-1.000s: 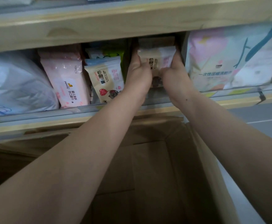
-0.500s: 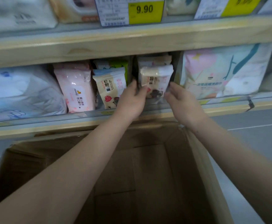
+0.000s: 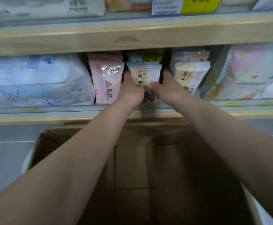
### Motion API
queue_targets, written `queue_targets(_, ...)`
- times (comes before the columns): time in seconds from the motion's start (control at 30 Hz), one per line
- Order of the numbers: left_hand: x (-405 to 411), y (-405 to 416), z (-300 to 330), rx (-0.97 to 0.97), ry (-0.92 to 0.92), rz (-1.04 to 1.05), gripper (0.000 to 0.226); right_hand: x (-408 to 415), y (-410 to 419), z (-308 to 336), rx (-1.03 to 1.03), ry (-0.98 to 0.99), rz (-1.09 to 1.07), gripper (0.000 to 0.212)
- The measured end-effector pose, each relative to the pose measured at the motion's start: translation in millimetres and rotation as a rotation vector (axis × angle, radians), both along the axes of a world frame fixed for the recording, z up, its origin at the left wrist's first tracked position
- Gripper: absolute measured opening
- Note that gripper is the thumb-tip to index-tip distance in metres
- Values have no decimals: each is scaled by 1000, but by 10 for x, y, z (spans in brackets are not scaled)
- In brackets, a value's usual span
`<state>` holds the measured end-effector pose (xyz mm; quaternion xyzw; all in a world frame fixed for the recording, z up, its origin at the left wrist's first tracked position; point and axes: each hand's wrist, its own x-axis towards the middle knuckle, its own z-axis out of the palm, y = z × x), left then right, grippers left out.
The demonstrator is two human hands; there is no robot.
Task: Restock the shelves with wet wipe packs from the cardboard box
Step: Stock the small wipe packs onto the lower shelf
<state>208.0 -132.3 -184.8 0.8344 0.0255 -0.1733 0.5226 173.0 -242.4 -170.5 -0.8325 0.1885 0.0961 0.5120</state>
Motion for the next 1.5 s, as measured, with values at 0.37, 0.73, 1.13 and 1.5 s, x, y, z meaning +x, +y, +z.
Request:
queue_targets(0.37, 121, -33, -51, -216, -22, 63, 50, 259, 37, -156, 144, -47, -21, 62)
queue_targets(0.73, -219, 210, 156, 12, 13, -74, 31, -300, 134, 128, -72, -51, 6, 40)
queue_targets(1.13, -171, 848, 65, 61, -37, 0, 38, 157, 892, 68, 89, 3, 168, 76)
queue_targets(1.5, -235, 856, 111, 17, -52, -1, 54, 155, 861, 71, 61, -67, 179, 70)
